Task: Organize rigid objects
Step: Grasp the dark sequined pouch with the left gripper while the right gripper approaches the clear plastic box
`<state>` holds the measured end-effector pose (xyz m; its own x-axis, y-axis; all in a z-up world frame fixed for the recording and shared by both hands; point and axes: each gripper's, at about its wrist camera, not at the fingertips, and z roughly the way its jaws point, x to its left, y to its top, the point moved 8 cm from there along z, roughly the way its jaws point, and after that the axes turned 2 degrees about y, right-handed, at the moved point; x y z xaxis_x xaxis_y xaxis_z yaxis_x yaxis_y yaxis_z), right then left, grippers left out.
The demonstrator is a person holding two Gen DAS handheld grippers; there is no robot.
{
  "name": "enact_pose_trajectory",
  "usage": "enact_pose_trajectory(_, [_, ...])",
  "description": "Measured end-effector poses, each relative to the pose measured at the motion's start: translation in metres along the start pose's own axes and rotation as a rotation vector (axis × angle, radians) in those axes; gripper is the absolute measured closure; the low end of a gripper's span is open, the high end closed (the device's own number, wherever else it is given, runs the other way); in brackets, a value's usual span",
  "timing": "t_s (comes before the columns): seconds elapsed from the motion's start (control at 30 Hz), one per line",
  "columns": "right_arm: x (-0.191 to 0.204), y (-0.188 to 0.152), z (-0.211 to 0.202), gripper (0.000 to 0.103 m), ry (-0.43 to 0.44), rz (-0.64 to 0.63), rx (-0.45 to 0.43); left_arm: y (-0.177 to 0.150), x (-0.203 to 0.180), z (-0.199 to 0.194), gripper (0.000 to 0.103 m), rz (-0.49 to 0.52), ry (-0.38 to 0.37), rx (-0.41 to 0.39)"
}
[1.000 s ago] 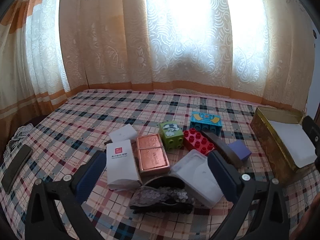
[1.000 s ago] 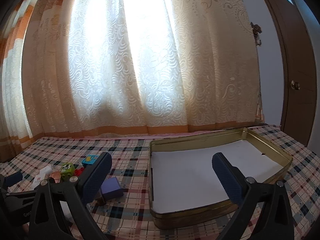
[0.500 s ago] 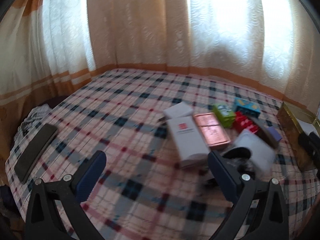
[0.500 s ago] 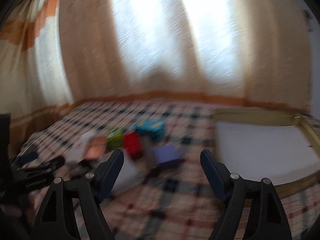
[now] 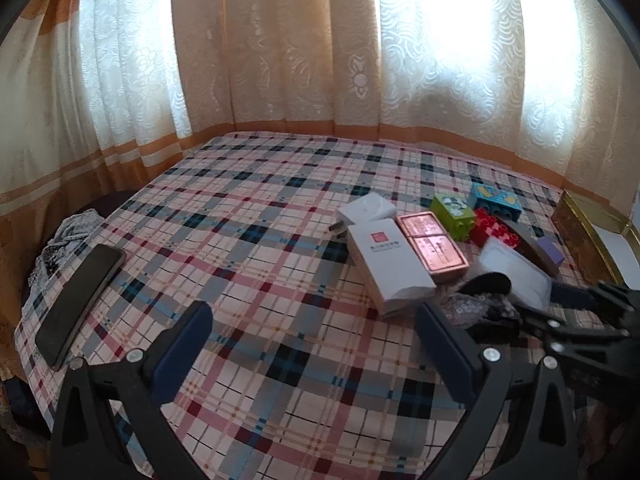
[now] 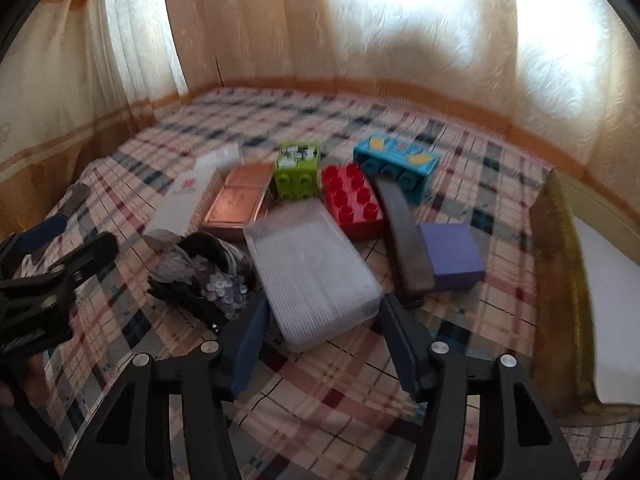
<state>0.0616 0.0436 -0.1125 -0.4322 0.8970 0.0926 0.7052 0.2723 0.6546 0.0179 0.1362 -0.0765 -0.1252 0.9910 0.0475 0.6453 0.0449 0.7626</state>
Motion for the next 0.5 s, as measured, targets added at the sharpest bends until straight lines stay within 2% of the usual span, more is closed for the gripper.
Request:
enact_pose_trajectory(0.1, [0.000, 0.007, 0.005, 0.043, 0.013, 0.004, -0.003, -0.002, -0.005, 0.002, 0.001, 0.016, -0.018, 0.019])
enact_pose_trajectory(0.27, [0.005, 0.016, 0.015, 0.043, 0.047, -0.004, -0.002, -0.007, -0.022, 0.003, 0.001, 0.035, -0.107, 0.059])
enact_pose_trajectory(0.5, [0.008, 0.014, 0.013, 0.046, 0.113, -0.025, -0.006, -0.010, -0.043, 0.003, 0.001, 0.125, -0.099, 0.059])
